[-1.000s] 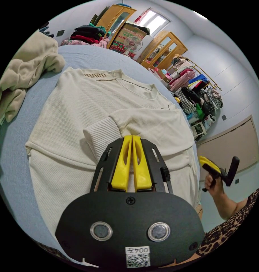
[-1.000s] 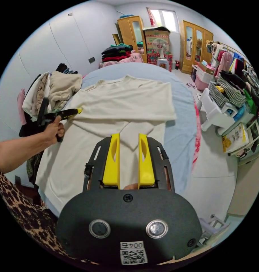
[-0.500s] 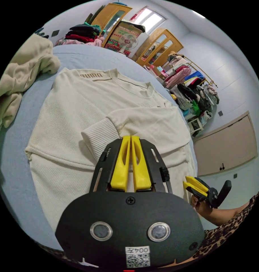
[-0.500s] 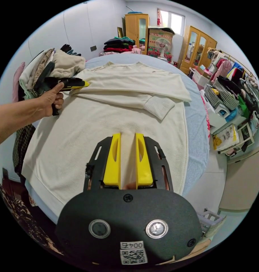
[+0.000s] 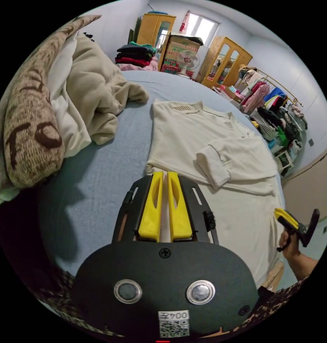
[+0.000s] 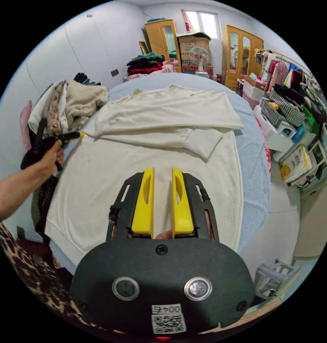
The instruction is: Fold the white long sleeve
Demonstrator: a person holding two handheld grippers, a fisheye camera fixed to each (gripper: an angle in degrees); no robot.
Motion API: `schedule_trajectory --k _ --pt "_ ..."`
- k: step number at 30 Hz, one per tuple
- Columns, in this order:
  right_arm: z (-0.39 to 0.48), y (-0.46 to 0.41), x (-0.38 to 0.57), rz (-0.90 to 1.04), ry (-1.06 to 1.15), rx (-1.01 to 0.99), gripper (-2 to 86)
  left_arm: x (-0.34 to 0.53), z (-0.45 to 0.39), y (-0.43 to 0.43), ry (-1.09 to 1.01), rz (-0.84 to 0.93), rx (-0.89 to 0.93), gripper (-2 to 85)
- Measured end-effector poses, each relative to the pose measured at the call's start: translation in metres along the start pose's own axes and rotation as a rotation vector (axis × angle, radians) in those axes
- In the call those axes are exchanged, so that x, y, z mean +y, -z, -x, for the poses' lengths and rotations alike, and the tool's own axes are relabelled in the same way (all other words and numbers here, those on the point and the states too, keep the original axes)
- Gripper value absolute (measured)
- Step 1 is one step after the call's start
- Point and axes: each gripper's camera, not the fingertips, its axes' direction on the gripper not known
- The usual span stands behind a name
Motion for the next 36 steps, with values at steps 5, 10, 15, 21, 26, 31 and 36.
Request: schedule_trajectory --k 5,10,15,21,26,31,36 --pt "0.017 -0.038 -0.094 0.008 0.129 -0.222 8.1 -0.002 0.006 0.005 -0.019 -0.018 -0.034 2.3" --pt "0.028 -0.133 -0.209 0.137 0.12 -0.539 8.4 0.006 0.009 0.008 -0.043 -0.022 -0.027 2.1" --pt "0.057 -0.198 -0.278 0.19 0.155 -0.587 8.3 0.006 0.018 0.016 0.003 -0.013 -0.017 1.8" --pt "0.099 -0.252 -0.321 0.219 0.24 -0.644 8.4 0.008 0.029 0.026 0.021 -0.01 0.029 0.9" --pt "0.114 -0.288 -0.331 0.271 0.285 -0.625 8.3 0.01 0.028 0.035 0.01 -0.008 0.003 0.6" --pt "0.134 -0.304 -0.329 0.337 0.379 -0.649 5.0 0.012 0.039 0.046 0.039 -0.008 0.053 0.4" --pt "0.151 -0.306 -0.318 0.345 0.463 -0.552 0.1 0.015 0.041 0.056 0.037 -0.007 0.048 0.3"
